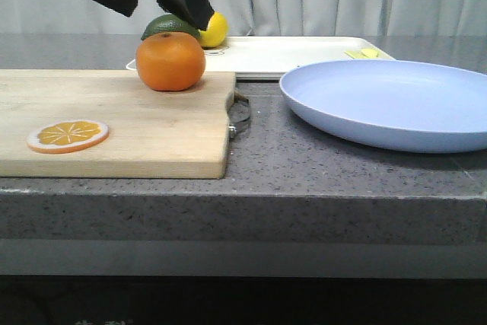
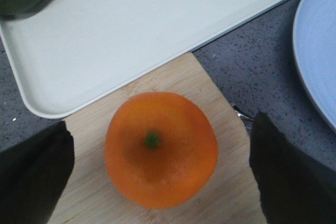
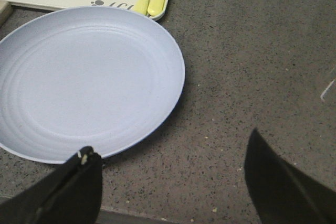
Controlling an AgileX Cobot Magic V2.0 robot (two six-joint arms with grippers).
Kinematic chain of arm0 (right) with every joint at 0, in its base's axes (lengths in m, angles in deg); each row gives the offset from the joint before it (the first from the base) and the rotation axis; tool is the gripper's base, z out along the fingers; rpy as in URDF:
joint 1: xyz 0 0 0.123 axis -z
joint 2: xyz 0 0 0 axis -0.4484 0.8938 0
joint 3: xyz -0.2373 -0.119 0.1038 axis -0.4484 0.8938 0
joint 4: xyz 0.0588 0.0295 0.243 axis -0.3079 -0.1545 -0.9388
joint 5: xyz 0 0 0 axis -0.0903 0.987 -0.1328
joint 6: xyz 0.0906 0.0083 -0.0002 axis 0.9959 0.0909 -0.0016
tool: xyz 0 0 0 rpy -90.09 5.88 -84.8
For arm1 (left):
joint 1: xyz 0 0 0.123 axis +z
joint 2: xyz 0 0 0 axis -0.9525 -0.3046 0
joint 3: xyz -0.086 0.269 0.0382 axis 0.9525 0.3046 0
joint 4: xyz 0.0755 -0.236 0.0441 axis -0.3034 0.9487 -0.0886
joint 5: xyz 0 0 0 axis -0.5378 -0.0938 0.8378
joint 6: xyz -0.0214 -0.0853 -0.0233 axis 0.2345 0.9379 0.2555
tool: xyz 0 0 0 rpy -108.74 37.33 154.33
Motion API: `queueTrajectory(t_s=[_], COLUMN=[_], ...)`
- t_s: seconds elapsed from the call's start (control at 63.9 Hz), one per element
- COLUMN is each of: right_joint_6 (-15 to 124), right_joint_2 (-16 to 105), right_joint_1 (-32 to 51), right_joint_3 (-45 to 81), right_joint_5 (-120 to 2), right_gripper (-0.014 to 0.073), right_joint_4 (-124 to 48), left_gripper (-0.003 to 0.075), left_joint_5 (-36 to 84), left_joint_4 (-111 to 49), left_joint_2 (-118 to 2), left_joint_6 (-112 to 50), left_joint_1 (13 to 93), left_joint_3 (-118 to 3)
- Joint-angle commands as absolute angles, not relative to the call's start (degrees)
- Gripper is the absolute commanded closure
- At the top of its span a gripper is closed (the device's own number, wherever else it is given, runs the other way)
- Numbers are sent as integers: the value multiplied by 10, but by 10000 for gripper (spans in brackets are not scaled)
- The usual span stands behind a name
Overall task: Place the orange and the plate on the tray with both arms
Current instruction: 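Move the left gripper down toward the orange on the cutting board, then close the left gripper around the orange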
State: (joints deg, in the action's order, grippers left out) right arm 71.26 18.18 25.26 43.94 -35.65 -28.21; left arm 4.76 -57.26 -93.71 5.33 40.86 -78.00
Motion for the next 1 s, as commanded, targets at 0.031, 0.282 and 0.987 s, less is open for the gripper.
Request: queueTrajectory(t_s=[0.031,0.282,0.987], right_joint_6=[709,709,709], right_joint_2=[187,187,187], right_joint_1=[254,254,254], right_joint_3=[424,424,424], right_joint_5=[-392,-392,-390], right_gripper=[22,22,22], right_joint_4=[-278,-278,-278], left_gripper=[57,57,286], left_joint_5=[67,60,24], left_joint_4=[-573,-573,-562], left_joint_2=[-949,-988,-995], left_joint_6=[53,53,53], left_joint_1=[405,405,393], left_joint_3=[-820,-835,-859])
